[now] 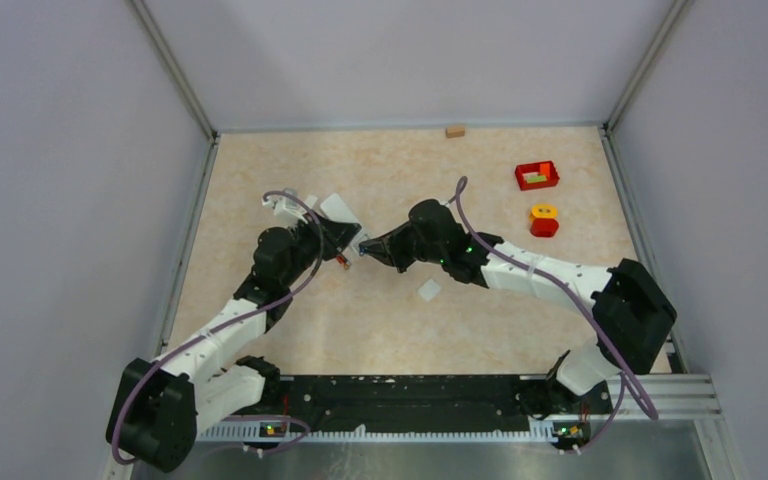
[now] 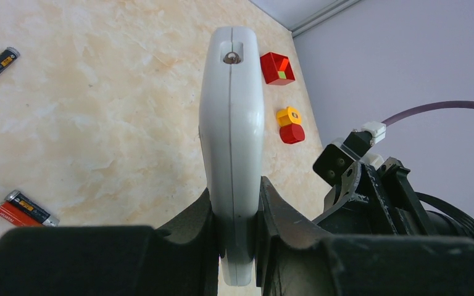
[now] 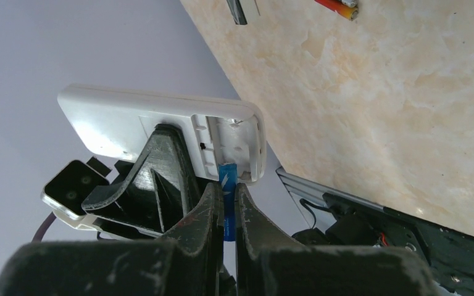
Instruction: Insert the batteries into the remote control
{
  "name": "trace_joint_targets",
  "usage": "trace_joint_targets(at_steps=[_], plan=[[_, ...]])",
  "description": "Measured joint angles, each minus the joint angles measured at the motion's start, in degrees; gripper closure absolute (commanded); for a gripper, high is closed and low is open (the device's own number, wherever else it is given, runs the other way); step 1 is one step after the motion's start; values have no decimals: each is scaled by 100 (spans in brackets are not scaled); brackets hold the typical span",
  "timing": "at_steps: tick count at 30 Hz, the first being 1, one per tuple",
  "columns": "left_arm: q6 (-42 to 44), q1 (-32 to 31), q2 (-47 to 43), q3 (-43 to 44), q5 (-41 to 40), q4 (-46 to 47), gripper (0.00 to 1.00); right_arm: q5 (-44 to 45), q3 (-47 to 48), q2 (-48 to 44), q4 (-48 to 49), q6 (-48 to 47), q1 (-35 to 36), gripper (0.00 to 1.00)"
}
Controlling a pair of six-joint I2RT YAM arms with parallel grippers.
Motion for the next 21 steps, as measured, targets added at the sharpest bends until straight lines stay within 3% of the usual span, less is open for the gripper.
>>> trace_joint_targets(at_steps=[21], plan=[[0,-7,-44,0,52,-203,100,295,212,247,-400,55,0,98]])
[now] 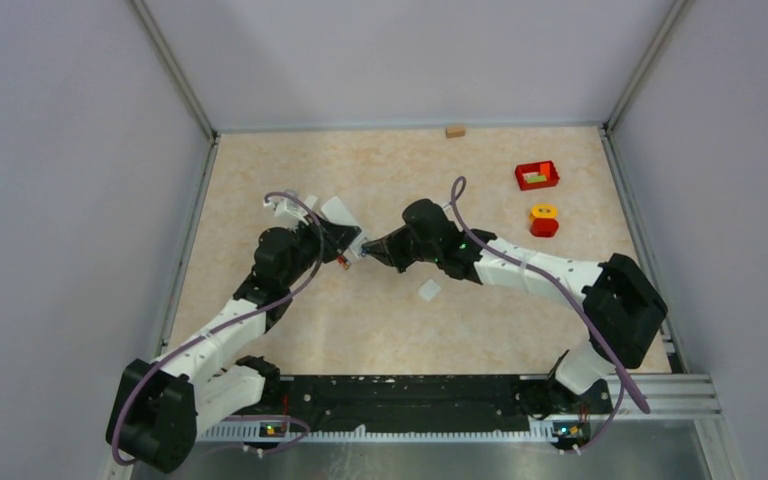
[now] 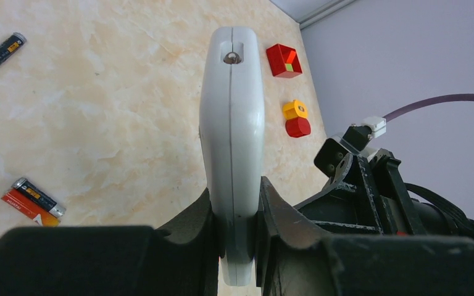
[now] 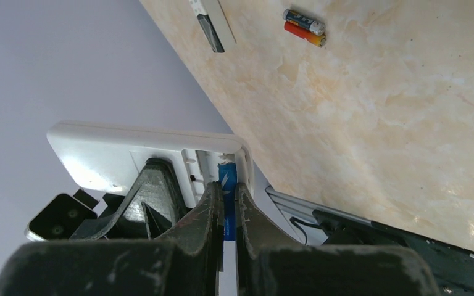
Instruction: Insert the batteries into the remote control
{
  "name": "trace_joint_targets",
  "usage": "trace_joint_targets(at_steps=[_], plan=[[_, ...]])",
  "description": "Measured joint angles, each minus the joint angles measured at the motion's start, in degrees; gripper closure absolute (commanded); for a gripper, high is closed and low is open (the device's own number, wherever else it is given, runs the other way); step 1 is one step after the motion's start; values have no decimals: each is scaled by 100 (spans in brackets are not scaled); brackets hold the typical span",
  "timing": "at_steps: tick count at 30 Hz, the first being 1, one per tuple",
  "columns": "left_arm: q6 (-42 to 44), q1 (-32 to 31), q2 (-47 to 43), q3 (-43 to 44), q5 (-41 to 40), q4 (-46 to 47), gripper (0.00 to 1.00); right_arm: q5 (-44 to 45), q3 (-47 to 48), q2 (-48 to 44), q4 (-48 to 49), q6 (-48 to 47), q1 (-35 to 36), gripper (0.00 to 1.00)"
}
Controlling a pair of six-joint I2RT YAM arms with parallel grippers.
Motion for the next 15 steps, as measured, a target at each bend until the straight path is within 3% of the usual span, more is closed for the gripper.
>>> trace_joint_targets(at_steps=[15], plan=[[-57,4,313,11,160,-238,100,70,46,273,-74,44,-2,79]])
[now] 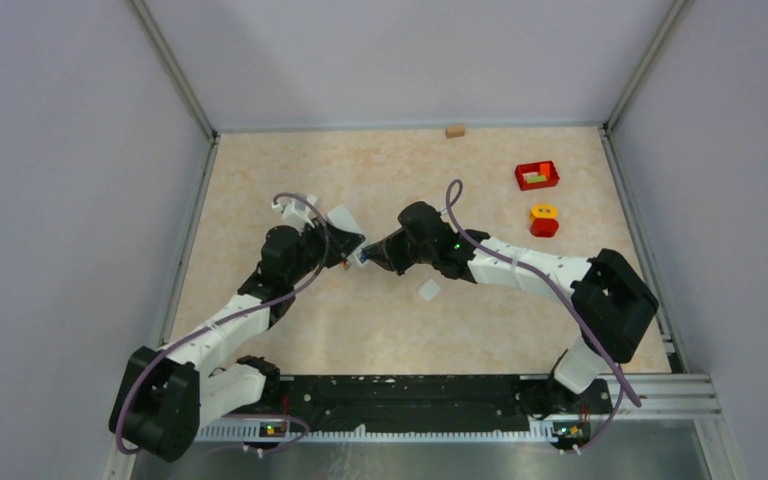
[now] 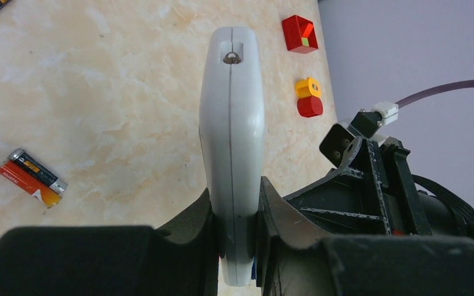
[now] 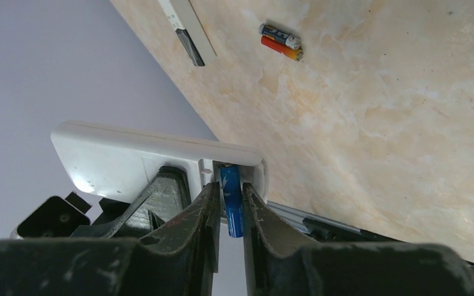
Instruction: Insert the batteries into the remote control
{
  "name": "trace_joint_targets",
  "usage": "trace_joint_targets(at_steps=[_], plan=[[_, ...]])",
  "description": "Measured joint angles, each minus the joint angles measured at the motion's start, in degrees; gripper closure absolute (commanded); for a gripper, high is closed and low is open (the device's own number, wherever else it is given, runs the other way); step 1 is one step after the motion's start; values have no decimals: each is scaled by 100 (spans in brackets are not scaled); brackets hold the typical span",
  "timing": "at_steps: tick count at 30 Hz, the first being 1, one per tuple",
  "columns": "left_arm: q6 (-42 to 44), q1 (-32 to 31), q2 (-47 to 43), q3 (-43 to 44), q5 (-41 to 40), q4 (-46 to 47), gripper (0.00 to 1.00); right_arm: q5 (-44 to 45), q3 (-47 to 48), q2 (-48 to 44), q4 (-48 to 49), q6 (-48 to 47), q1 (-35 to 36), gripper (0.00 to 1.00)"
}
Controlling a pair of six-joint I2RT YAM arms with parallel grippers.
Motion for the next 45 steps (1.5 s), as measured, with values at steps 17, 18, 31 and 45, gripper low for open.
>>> trace_joint_targets(at_steps=[17,18,31,45], plan=[[-33,-2,164,122,20,-105,100,-17,-2,-9,42,-2,0,72],[-26,-4,184,136,9,-109,100,-37,-4,-15,39,-2,0,72],[57,-4,334,317,-96,-221,100,-181,-72,-271,114,2,2,97],[280,-2,411,391,-22,-295,100,-11,-114,-706,22,-813,-7,24]])
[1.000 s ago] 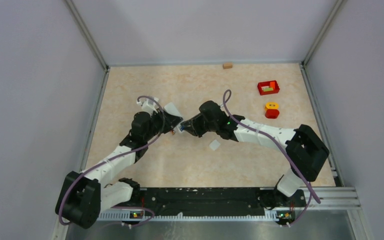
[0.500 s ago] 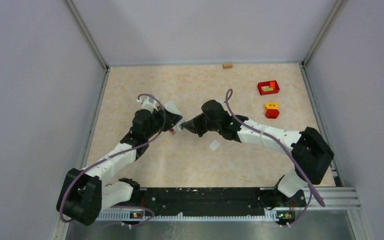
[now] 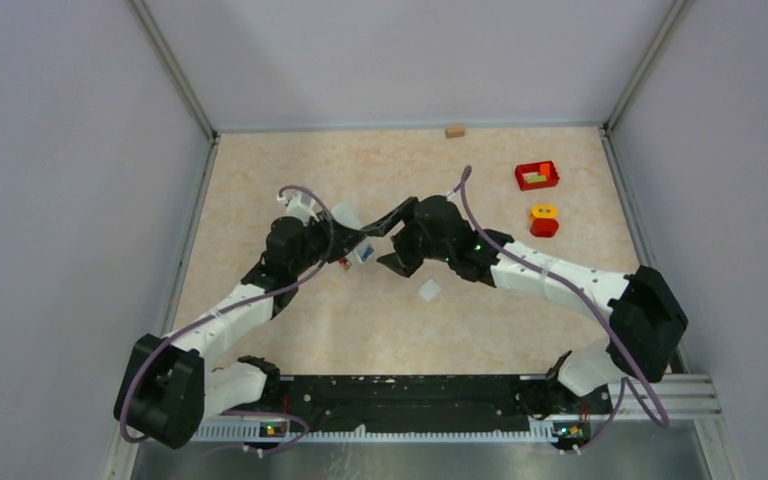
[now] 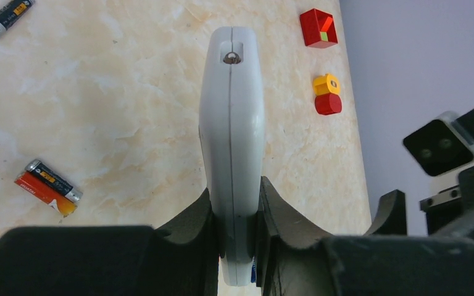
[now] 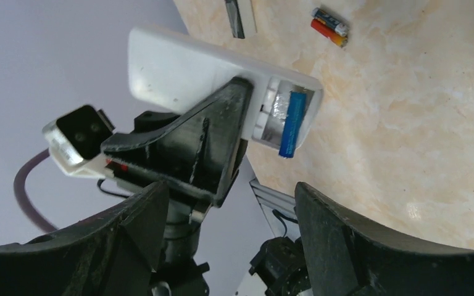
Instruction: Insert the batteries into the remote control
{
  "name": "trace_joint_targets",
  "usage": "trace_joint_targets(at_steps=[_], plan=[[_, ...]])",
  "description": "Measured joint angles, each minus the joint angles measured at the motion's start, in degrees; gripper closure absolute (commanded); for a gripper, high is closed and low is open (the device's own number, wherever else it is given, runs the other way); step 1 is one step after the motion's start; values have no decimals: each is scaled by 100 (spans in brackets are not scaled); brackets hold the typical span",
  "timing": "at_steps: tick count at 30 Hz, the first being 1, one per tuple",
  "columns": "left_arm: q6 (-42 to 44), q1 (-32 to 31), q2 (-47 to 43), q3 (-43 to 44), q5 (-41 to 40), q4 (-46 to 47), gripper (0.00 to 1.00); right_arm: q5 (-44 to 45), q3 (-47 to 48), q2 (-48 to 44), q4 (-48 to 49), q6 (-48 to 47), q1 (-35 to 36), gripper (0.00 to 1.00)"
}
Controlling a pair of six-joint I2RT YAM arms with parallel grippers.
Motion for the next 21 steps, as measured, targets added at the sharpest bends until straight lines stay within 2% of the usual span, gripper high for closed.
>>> trace_joint_targets(at_steps=[6,7,11,15,21], plan=[[188,0,-2,188,337,-289,100,-24,-66,-599,15,-1335,-103,28],[236,0,-2,251,437,-339,100,-26,-129,-732,24,-1655,-122,26],[468,4,-2,603,964,-717,100,-262,-831,-1506,433,-3077,-181,3],[710,4,-2,997,1714,-1093,100,-721,-1491,-2218,748,-4354,-186,1],[925,4,-2,1266,2754,-1309,100,-1539,-1565,-2323,1062,-5379,-188,1]])
